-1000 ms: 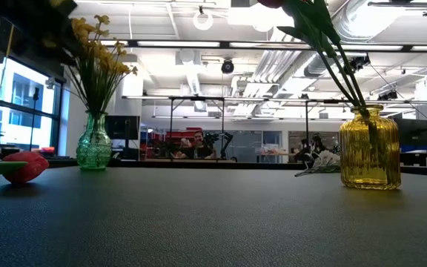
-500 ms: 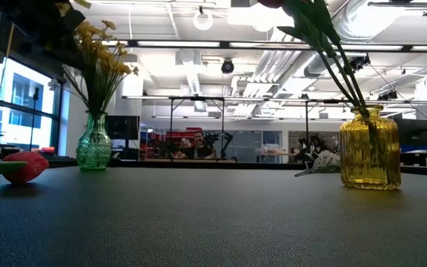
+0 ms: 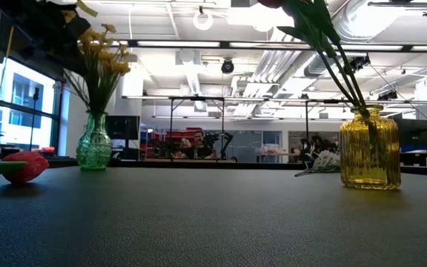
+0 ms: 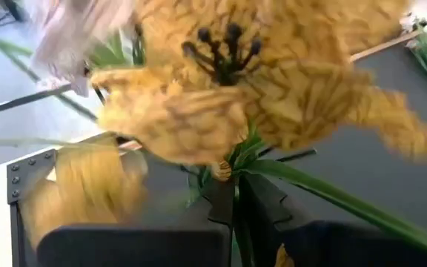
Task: Sort flowers into vase by color
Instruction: Put the yellow clustered flowers into the green flower vase
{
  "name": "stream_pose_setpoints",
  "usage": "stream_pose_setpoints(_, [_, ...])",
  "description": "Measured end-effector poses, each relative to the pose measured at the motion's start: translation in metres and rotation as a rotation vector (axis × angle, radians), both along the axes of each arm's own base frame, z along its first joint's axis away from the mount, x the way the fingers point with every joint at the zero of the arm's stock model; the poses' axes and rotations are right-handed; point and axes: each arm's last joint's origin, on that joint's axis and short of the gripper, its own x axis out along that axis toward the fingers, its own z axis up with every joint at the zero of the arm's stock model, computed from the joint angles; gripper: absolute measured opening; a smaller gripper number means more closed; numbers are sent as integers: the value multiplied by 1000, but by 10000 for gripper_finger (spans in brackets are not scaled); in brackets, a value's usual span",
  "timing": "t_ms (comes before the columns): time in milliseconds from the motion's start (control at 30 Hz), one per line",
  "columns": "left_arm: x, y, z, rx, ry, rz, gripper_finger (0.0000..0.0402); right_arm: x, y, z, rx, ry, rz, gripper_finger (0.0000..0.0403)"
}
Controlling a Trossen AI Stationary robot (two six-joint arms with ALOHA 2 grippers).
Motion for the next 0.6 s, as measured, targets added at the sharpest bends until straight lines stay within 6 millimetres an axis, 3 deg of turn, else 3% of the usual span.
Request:
stream_pose_setpoints(367, [4, 6, -4, -61, 19, 2, 5, 0, 0, 0, -2, 2, 6, 206])
stream_pose_setpoints(600, [3, 3, 4, -103, -16, -59, 59, 0, 0, 0, -1, 2, 4, 206])
